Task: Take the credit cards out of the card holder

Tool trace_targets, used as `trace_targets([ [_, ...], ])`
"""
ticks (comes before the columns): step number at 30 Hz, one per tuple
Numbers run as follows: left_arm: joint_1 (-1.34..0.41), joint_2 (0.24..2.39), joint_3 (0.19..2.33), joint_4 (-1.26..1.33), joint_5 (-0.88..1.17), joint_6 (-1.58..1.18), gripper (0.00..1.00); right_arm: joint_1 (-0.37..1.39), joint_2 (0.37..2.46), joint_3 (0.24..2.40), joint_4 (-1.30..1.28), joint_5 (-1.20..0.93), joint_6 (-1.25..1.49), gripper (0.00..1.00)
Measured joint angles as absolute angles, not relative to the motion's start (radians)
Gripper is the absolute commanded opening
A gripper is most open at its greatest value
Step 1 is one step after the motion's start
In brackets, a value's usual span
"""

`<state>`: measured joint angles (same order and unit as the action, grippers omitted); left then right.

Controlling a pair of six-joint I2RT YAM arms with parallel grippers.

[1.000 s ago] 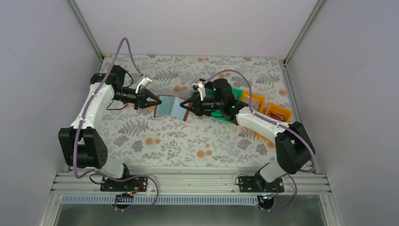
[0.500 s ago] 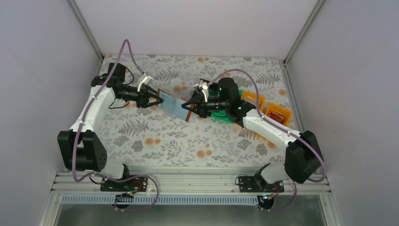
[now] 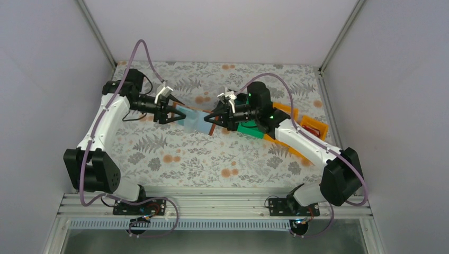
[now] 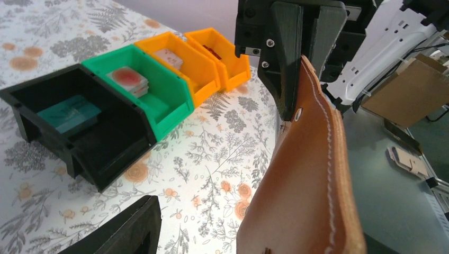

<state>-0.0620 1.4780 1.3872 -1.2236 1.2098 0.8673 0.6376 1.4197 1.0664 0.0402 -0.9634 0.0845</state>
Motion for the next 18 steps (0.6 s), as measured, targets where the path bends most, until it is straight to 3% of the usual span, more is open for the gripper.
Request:
trace_targets([
  [10, -0.106, 1.464, 1.414, -1.328, 1.262, 0.966, 0.03, 0.627, 1.442, 1.175, -0.048, -1.022, 0.012, 0.08],
  [13, -0.109, 1.462, 1.416, -1.344, 1.265, 0.986, 0.02, 0.619, 1.464, 1.205, -0.066, -0.999, 0.016, 0.24],
  [17, -0.122, 1.462, 1.425, -1.348, 1.269, 0.957, 0.02, 0.622, 1.476, 1.220, -0.079, -0.890, 0.031, 0.52],
  [18, -0.123, 1.462, 1.427, -1.339, 1.268, 0.931, 0.02, 0.622, 1.476, 1.221, -0.087, -0.844, 0.041, 0.54],
])
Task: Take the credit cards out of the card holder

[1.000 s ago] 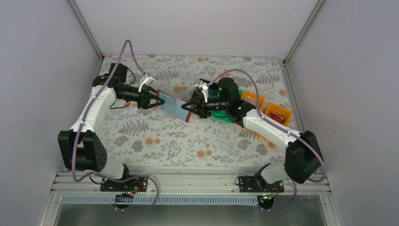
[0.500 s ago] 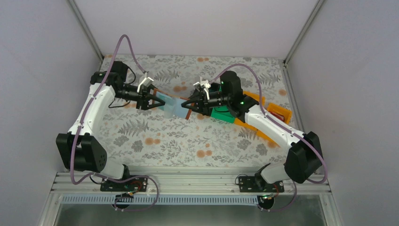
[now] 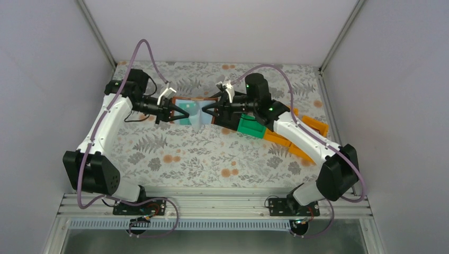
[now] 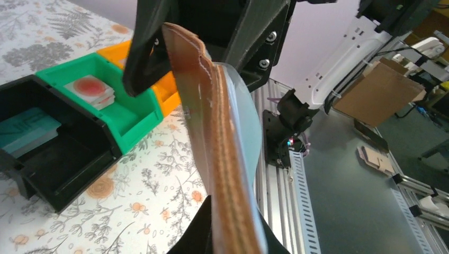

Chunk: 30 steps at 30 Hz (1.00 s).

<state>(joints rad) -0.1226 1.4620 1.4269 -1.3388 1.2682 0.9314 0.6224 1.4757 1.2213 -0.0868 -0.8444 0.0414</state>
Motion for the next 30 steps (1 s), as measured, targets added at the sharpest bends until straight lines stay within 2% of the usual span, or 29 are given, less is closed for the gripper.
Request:
trace_targets([
  [3, -0.120, 1.462, 1.427, -1.264, 1.236, 0.803, 0.02, 0.627, 1.472, 1.230, -0.121, -0.667, 0.084, 0.56],
  [8, -0.109, 1.459, 1.397, -1.081, 1.120, 0.569, 0.02, 0.643, 1.412, 1.230, -0.210, -0.300, 0.153, 0.53],
  [12, -0.109, 1.459, 1.389, -0.998, 1.054, 0.454, 0.02, 0.744, 1.339, 1.230, -0.265, -0.004, 0.195, 0.53],
  [16, -0.109, 1.460, 1.389, -0.950, 1.024, 0.389, 0.02, 0.895, 1.346, 1.231, -0.245, 0.064, 0.212, 0.57],
  [18, -0.109, 1.460, 1.389, -0.938, 1.014, 0.371, 0.02, 0.947, 1.388, 1.236, -0.226, 0.060, 0.219, 0.63],
  [21, -0.109, 1.460, 1.389, -0.927, 1.003, 0.355, 0.02, 0.977, 1.471, 1.267, -0.220, 0.059, 0.229, 0.69],
  [24, -0.109, 1.460, 1.389, -0.921, 1.003, 0.350, 0.02, 0.983, 1.563, 1.316, -0.224, 0.085, 0.244, 0.70],
  [25, -0.109, 1.460, 1.389, -0.921, 1.005, 0.351, 0.02, 0.983, 1.583, 1.327, -0.224, 0.101, 0.248, 0.69],
  [27, -0.109, 1.460, 1.389, -0.921, 1.006, 0.352, 0.02, 0.982, 1.603, 1.333, -0.230, 0.138, 0.260, 0.59],
  [30, -0.109, 1.460, 1.389, -0.923, 1.014, 0.358, 0.02, 0.973, 1.602, 1.332, -0.235, 0.173, 0.275, 0.30],
])
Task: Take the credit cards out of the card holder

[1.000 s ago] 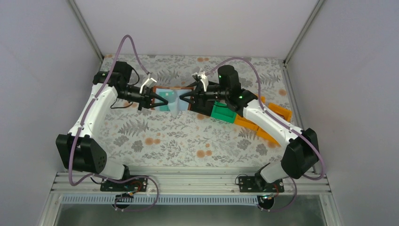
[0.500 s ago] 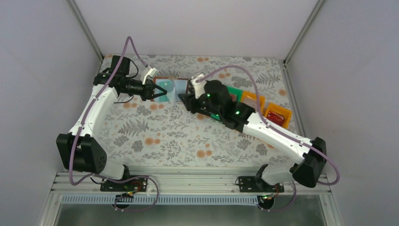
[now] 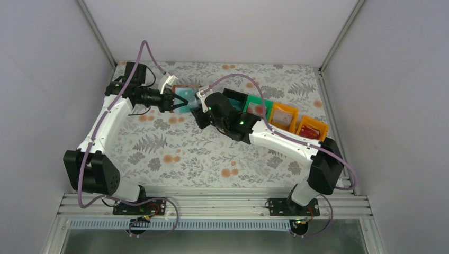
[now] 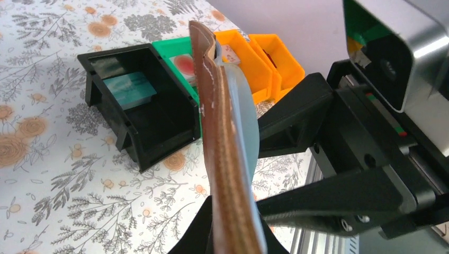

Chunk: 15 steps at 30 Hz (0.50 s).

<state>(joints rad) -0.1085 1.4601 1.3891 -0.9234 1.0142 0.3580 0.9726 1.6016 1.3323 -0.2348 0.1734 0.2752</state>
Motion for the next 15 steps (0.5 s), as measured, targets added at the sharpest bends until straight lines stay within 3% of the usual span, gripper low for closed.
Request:
trace_targets([
  [4, -0.110, 1.462, 1.389, -0.925, 1.035, 0.377, 0.02, 0.962, 1.587, 1.332, -0.226, 0.161, 0.280, 0.06],
  [5, -0.110, 1.462, 1.389, -0.926, 1.041, 0.383, 0.03, 0.960, 1.584, 1.332, -0.222, 0.152, 0.281, 0.05],
  [7, -0.110, 1.463, 1.390, -0.937, 1.053, 0.396, 0.04, 0.954, 1.576, 1.328, -0.215, 0.130, 0.279, 0.04],
  [11, -0.114, 1.464, 1.391, -0.963, 1.092, 0.436, 0.30, 0.930, 1.533, 1.273, -0.183, 0.063, 0.276, 0.04],
  [15, -0.114, 1.464, 1.399, -1.022, 1.151, 0.484, 0.30, 0.855, 1.471, 1.205, -0.168, -0.044, 0.251, 0.04],
])
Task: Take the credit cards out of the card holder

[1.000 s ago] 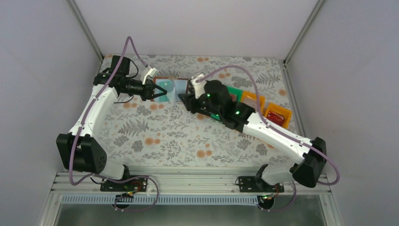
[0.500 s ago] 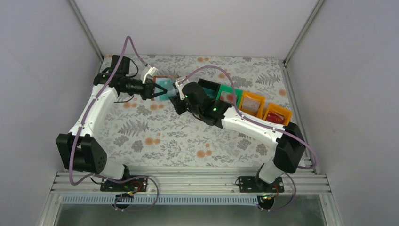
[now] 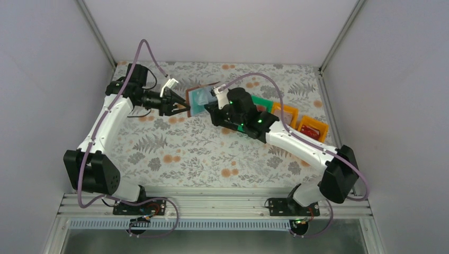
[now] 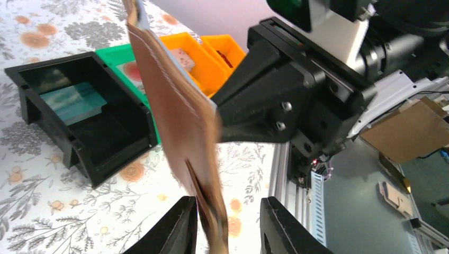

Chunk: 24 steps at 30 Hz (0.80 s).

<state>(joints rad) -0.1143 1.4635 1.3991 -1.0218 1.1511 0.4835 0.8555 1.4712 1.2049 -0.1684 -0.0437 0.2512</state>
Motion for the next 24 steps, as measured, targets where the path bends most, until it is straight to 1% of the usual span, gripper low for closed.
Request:
trace_targets([
  [3, -0.115, 1.464, 1.402, -1.050, 1.179, 0.506, 0.28, 0.813, 1.439, 1.179, -0.163, -0.133, 0.220, 0.04],
  [5, -0.115, 1.464, 1.402, -1.057, 1.188, 0.513, 0.30, 0.806, 1.424, 1.172, -0.159, -0.187, 0.204, 0.04],
  [8, -0.115, 1.464, 1.402, -1.057, 1.193, 0.514, 0.48, 0.806, 1.412, 1.171, -0.149, -0.257, 0.181, 0.04],
  [10, -0.117, 1.464, 1.402, -1.059, 1.198, 0.521, 0.50, 0.806, 1.410, 1.171, -0.147, -0.284, 0.172, 0.04],
  [11, -0.120, 1.464, 1.402, -1.062, 1.201, 0.525, 0.47, 0.806, 1.410, 1.171, -0.146, -0.300, 0.167, 0.04],
  [12, -0.121, 1.464, 1.402, -1.065, 1.203, 0.529, 0.40, 0.806, 1.410, 1.171, -0.146, -0.311, 0.165, 0.04],
  [14, -0.125, 1.464, 1.402, -1.071, 1.206, 0.534, 0.19, 0.806, 1.410, 1.171, -0.146, -0.340, 0.155, 0.04],
  [15, -0.126, 1.464, 1.402, -1.075, 1.206, 0.536, 0.10, 0.806, 1.410, 1.171, -0.146, -0.355, 0.151, 0.04],
  [16, -0.126, 1.464, 1.402, -1.076, 1.207, 0.537, 0.04, 0.806, 1.410, 1.171, -0.146, -0.368, 0.148, 0.04],
  [21, -0.125, 1.464, 1.402, -1.078, 1.206, 0.545, 0.02, 0.795, 1.388, 1.143, -0.115, -0.428, 0.141, 0.04],
  [22, -0.125, 1.464, 1.402, -1.079, 1.208, 0.546, 0.02, 0.789, 1.377, 1.130, -0.107, -0.440, 0.142, 0.06],
  [23, -0.126, 1.464, 1.402, -1.079, 1.209, 0.546, 0.02, 0.784, 1.368, 1.121, -0.102, -0.448, 0.145, 0.10],
  [24, -0.127, 1.464, 1.402, -1.079, 1.212, 0.547, 0.03, 0.776, 1.357, 1.108, -0.096, -0.458, 0.150, 0.18],
])
